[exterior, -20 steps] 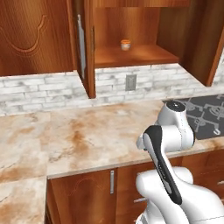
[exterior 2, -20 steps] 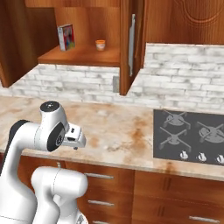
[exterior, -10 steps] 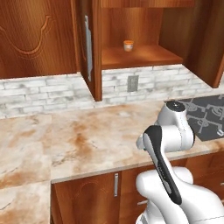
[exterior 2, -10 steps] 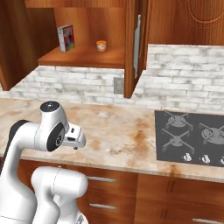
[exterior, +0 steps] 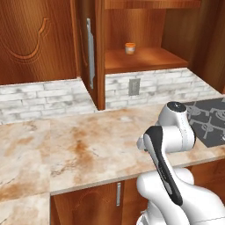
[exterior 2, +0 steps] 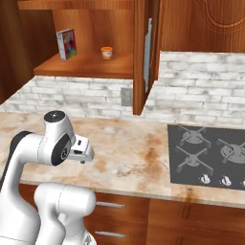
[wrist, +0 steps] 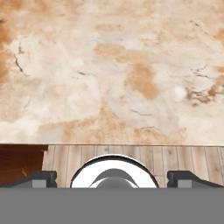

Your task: Pick the avocado and bread from the counter and place them on the plate. Then pick the jam from the cabinet and place it next to the plate. Lastly close the cabinet door.

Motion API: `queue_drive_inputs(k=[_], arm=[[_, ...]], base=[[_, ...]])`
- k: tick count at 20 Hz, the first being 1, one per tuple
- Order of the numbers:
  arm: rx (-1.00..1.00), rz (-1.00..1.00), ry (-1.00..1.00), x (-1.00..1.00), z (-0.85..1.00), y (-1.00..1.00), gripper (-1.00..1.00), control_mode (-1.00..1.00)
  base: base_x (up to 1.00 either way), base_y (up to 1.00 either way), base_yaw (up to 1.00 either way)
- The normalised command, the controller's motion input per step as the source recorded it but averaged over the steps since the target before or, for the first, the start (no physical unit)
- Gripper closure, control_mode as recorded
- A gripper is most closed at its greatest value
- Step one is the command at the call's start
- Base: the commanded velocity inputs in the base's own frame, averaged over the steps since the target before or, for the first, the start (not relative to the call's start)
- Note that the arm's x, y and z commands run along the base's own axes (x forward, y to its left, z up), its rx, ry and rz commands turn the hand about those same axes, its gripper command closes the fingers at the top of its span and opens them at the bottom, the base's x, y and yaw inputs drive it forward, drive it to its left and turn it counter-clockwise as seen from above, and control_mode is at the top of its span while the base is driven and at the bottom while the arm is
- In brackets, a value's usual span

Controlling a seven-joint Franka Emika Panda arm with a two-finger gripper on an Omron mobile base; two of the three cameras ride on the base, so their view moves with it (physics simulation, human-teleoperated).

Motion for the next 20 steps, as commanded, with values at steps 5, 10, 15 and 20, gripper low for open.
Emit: queue_drive_inputs(k=[5,10,15,20], arm=[[0.00,0.00,0.00,0.00,0.00,0.00,-1.00,1.00],[0.00,0.00,0.00,0.00,0.00,0.00,-1.00,1.00],[0.00,0.00,0.00,0.00,0.00,0.00,-1.00,1.00],[0.00,0.01,-0.05,-0.11,0.18,0.00,-1.00,-1.00]], base=[[0.02,0.04,0.00],[0.00,0.00,0.00],[0.00,0.00,0.00],[-0.01,0.00,0.00]])
